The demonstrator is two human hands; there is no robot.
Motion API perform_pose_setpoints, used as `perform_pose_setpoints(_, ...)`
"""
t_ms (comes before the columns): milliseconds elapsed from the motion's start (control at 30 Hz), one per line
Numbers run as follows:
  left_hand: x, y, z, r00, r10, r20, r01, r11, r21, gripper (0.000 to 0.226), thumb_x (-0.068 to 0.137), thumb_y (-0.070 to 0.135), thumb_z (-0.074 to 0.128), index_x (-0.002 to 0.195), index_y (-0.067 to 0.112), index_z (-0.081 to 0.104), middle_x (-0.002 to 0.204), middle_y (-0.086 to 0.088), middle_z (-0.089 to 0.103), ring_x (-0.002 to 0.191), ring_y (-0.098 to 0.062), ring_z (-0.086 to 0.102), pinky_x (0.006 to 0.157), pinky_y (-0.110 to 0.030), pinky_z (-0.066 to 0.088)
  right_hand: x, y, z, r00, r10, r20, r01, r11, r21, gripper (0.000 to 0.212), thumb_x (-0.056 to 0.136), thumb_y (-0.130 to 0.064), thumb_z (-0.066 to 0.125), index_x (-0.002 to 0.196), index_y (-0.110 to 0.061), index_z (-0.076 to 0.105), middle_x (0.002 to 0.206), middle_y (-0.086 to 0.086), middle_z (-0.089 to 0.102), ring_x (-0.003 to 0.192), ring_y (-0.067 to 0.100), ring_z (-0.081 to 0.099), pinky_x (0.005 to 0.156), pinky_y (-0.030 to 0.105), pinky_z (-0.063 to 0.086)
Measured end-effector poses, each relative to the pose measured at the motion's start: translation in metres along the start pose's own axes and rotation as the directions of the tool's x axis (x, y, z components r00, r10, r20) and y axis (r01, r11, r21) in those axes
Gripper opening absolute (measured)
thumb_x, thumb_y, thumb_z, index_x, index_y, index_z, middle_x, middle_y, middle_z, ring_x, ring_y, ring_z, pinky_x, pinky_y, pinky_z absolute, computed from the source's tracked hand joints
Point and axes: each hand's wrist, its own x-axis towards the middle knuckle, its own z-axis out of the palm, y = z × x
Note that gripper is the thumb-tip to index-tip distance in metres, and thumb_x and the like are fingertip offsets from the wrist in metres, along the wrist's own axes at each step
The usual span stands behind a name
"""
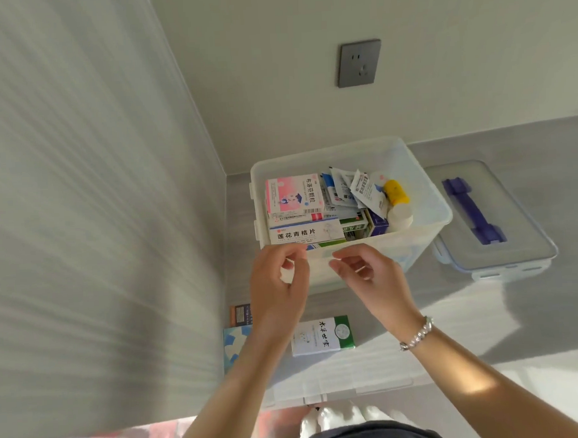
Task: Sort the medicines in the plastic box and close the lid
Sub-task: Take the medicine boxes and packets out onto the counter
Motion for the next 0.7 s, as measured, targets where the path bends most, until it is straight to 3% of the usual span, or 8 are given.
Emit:
perform_pose_setpoints(100,0.026,0.006,-0.005,0.999,0.008,0.042,-0.010,0.999,0.045,0.016,0.089,0.013,0.055,0.100,0.020,0.065,0.095,0.010,0.059,0.089,-0.002,0.056,0.079,-0.011,0.044,0.017,-0.013,-0.005,0.998,-0.055,-0.040,0.055,0.998,-0.022,0.011,0.081,-0.030,0.067,0.092,-0.027,0.064,0.082,-0.014,0.067,0.072,-0.003,0.061,0.062,0.009,0.049)
perform_pose_setpoints(233,0.058,0.007,0.000,0.962,-0.161,0.223,0.103,0.962,0.251,0.030,0.092,0.022,0.053,0.120,0.015,0.058,0.121,-0.001,0.056,0.110,-0.014,0.055,0.096,-0.035,0.048,0.054,-0.020,-0.012,0.995,-0.094,-0.042,0.075,0.941,-0.329,0.023,0.083,-0.032,0.063,0.103,-0.020,0.066,0.088,-0.009,0.063,0.066,-0.003,0.055,0.061,0.007,0.042)
perform_pose_setpoints(300,0.063,0.007,0.004,0.967,-0.156,0.203,0.105,0.964,0.243,0.030,0.091,0.021,0.055,0.121,0.015,0.058,0.121,-0.002,0.057,0.109,-0.014,0.056,0.095,-0.036,0.049,0.074,-0.020,-0.015,0.999,-0.035,0.011,0.036,0.906,-0.422,0.031,0.083,-0.037,0.063,0.109,-0.020,0.064,0.093,-0.007,0.064,0.069,-0.001,0.055,0.064,0.012,0.044)
perform_pose_setpoints(367,0.064,0.004,0.007,0.993,-0.081,0.091,0.053,0.960,0.275,0.024,0.090,0.017,0.057,0.113,0.015,0.062,0.115,-0.003,0.059,0.108,-0.016,0.055,0.095,-0.032,0.047,0.091,-0.019,-0.017,0.989,0.091,0.113,-0.026,0.877,-0.481,0.038,0.083,-0.040,0.062,0.114,-0.018,0.061,0.102,-0.003,0.066,0.083,0.007,0.058,0.070,0.020,0.048)
perform_pose_setpoints(433,0.065,-0.002,0.008,1.000,-0.015,-0.023,0.023,0.933,0.359,0.021,0.086,0.016,0.061,0.107,0.016,0.066,0.110,-0.003,0.061,0.106,-0.019,0.054,0.095,-0.033,0.042,0.107,-0.015,-0.017,0.938,0.222,0.266,-0.023,0.807,-0.590,0.035,0.085,-0.042,0.058,0.108,-0.017,0.060,0.098,-0.002,0.063,0.086,0.014,0.058,0.063,0.019,0.044)
perform_pose_setpoints(533,0.070,-0.009,0.009,0.992,-0.093,-0.086,0.117,0.931,0.345,0.032,0.083,0.019,0.066,0.114,0.012,0.064,0.123,-0.008,0.057,0.118,-0.023,0.048,0.103,-0.031,0.032,0.125,-0.009,-0.014,0.818,0.392,0.422,0.014,0.719,-0.695,0.030,0.087,-0.046,0.052,0.095,-0.017,0.057,0.082,-0.004,0.056,0.068,0.008,0.053,0.052,0.015,0.041)
perform_pose_setpoints(600,0.072,-0.013,0.011,0.991,-0.122,-0.057,0.135,0.921,0.365,0.042,0.084,0.023,0.066,0.124,0.013,0.058,0.137,-0.008,0.047,0.130,-0.023,0.038,0.109,-0.034,0.028,0.133,-0.005,-0.014,0.753,0.475,0.455,-0.060,0.738,-0.672,0.029,0.088,-0.043,0.052,0.091,-0.015,0.058,0.084,-0.001,0.060,0.072,0.012,0.061,0.062,0.020,0.054)
perform_pose_setpoints(700,0.076,-0.020,0.014,0.983,-0.178,-0.047,0.183,0.919,0.348,0.049,0.084,0.028,0.065,0.130,0.017,0.053,0.145,-0.005,0.039,0.135,-0.020,0.031,0.112,-0.037,0.025,0.143,-0.001,-0.011,0.668,0.563,0.487,-0.247,0.785,-0.568,0.021,0.089,-0.034,0.055,0.085,-0.014,0.057,0.088,0.003,0.065,0.084,0.019,0.068,0.077,0.031,0.058)
